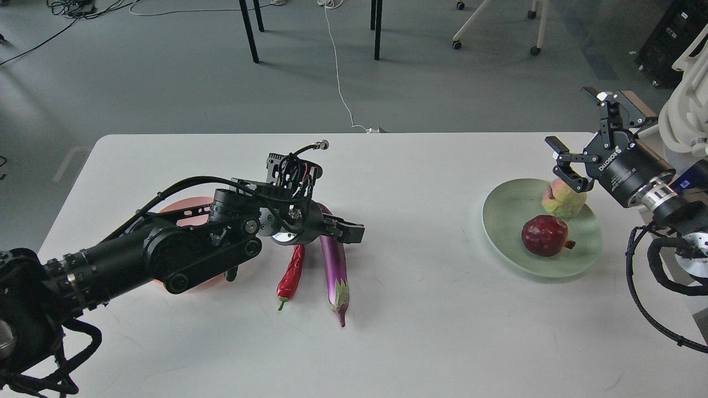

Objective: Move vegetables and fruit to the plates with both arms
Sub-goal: 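Reach the left gripper over the purple eggplant and lower it, then grasp the eggplant with the left gripper and lift it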

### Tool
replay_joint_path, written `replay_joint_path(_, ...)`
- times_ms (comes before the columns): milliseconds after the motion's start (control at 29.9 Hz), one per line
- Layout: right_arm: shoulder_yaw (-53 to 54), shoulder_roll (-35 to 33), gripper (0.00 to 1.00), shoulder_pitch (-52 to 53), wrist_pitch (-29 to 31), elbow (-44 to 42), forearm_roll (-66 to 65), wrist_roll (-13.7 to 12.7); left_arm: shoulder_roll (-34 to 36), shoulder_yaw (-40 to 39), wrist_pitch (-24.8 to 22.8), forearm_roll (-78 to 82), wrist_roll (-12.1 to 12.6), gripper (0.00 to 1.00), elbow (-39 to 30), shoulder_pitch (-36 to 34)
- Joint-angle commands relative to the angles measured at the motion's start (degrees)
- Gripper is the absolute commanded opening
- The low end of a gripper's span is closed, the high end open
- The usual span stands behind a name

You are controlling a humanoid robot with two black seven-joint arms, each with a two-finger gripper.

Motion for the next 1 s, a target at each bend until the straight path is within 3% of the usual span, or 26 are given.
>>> replay_joint_path(0, -0.01, 0.0, 0.98, -0.18, 0.01, 0.09, 0.0, 0.0, 0.36, 0.26, 0.0, -0.07, 0.01, 0.99, -0.01, 0.26)
replay_joint_path(970, 0.52, -0.08, 0.98, -1.15, 0.18, 0.0, 0.0, 0.0, 2.21, 0.26, 0.0, -1.03, -0.25, 0.99, -0.62, 3.42)
